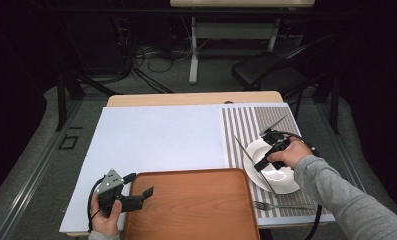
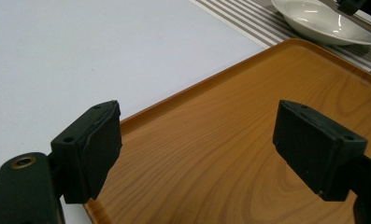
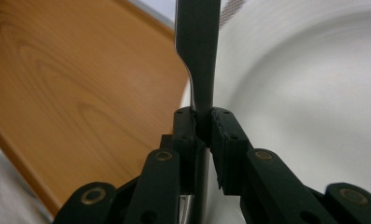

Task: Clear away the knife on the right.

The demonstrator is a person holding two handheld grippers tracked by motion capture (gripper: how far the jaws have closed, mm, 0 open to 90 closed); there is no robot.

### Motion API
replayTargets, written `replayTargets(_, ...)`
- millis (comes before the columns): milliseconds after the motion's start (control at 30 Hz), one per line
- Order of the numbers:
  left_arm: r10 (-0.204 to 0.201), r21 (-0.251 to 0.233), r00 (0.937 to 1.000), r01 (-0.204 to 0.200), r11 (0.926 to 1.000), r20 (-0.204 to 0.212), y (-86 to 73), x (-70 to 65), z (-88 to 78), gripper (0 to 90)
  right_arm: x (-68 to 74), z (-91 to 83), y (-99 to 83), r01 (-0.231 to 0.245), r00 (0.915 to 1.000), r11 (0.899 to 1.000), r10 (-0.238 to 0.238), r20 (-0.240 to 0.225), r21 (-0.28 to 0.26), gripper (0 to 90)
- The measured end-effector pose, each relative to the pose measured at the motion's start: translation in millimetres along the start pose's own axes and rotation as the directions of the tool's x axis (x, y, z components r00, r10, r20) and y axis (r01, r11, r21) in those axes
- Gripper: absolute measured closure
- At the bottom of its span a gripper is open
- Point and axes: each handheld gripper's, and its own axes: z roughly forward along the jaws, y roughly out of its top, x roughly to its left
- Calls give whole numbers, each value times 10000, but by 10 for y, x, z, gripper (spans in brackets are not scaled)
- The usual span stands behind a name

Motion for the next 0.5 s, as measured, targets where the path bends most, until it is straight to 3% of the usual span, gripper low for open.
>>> replayTargets(33, 17, 12, 10000, -17, 10000, 3, 1, 1, -3, 160, 68, -73, 61, 652, 9972, 9850, -703, 263, 1597, 803)
replayTargets(67, 16, 2, 10000, -16, 10000, -1, 1, 2, -4, 160, 68, -73, 61, 652, 9972, 9850, -703, 263, 1597, 803)
replayTargets(100, 10, -2, 10000, -10, 10000, 5, 1, 3, -6, 160, 142, 104, -21, -115, 9996, 9961, 94, -251, -880, 803)
replayTargets(133, 21, 0, 10000, -21, 10000, 6, 1, 3, -8, 160, 185, 81, 5, 628, 9979, 9980, -629, -168, -34, 803)
replayTargets(167, 23, -2, 10000, -23, 10000, 2, 1, 2, -9, 160, 185, 81, 5, 628, 9979, 9980, -629, -168, -34, 803)
replayTargets(200, 22, 0, 10000, -22, 10000, 6, 1, 2, -10, 160, 233, -8, 55, 820, 9964, 9834, -845, 88, 1620, 803)
replayTargets(233, 28, 0, 10000, -28, 10000, 10, 0, 2, -11, 160, 297, 160, -21, 230, 9989, 9975, -256, -395, -665, 803)
replayTargets(267, 35, 2, 10000, -35, 10000, 10, 0, 1, -11, 160, 339, 58, 45, 1192, 9929, 9828, -1181, -165, 1408, 803)
replayTargets(300, 28, 4, 10000, -28, 10000, 9, 0, 1, -11, 160, 339, 58, 45, 1192, 9929, 9828, -1181, -165, 1408, 803)
replayTargets(333, 35, 2, 10000, -35, 10000, 11, 1, 1, -11, 160, 426, 148, 1, 1025, 9944, 9931, -1008, -322, 576, 803)
replayTargets(367, 34, 4, 10000, -34, 10000, 1, 1, 1, -12, 160, 426, 148, 1, 1025, 9944, 9931, -1008, -322, 576, 803)
replayTargets(400, 37, 3, 10000, -37, 10000, 0, 1, 1, -12, 160, 463, 207, -21, 967, 9943, 9953, -962, -457, 88, 803)
replayTargets(433, 37, 2, 10000, -37, 10000, 1, 1, 1, -12, 160, 497, 239, -29, 955, 9942, 9954, -952, -509, 41, 803)
replayTargets(467, 36, 4, 10000, -36, 10000, 8, 1, 1, -12, 160, 513, 241, -27, 1194, 9921, 9918, -1173, -454, 455, 803)
replayTargets(500, 31, 1, 10000, -31, 10000, 5, 0, 0, -11, 160, 534, 271, -38, 1275, 9911, 9909, -1255, -455, 443, 803)
